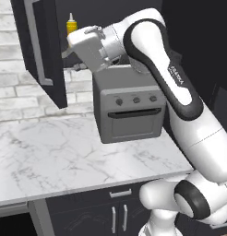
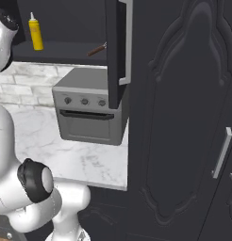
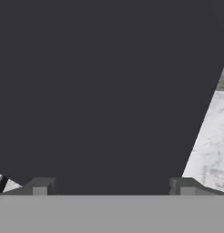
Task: The dining table condiment station is running low on mustard. Refill the condiment station by opening the cabinet and taking the mustard from the cabinet and placing it on the dining table.
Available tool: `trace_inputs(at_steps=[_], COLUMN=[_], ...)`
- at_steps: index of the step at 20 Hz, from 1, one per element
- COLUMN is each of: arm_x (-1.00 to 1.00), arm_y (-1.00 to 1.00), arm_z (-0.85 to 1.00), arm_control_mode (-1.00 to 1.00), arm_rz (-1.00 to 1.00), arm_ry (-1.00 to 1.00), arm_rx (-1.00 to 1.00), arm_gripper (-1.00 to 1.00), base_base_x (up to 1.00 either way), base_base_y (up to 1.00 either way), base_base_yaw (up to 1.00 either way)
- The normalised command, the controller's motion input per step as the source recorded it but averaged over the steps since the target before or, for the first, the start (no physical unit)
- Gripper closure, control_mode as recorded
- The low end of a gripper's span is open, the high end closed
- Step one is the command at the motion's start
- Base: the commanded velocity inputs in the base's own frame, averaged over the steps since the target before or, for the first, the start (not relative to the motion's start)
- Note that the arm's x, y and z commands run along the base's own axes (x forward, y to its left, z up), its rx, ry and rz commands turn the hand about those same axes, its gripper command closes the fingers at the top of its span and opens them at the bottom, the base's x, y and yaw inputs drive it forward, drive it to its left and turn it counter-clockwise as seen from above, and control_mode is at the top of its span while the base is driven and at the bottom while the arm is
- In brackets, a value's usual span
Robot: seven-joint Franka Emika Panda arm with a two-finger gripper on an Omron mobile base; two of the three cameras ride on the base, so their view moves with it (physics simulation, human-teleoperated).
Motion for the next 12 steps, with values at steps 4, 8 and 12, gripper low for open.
trace_inputs(at_steps=[4, 8, 12], arm_x=[-0.27, 0.0, 0.05], arm_y=[0.61, 0.57, 0.13], arm_z=[0.0, 0.0, -0.06], arm_control_mode=[-1.0, -1.0, -1.0], arm_rz=[0.0, -0.06, -0.08], arm_ry=[-0.33, -0.17, 0.0], arm_rx=[-0.13, -0.15, -0.08], arm_gripper=[-1.0, -1.0, -1.0], base_base_x=[0.0, 0.0, 0.0], base_base_y=[0.0, 0.0, 0.0], base_base_yaw=[0.0, 0.0, 0.0])
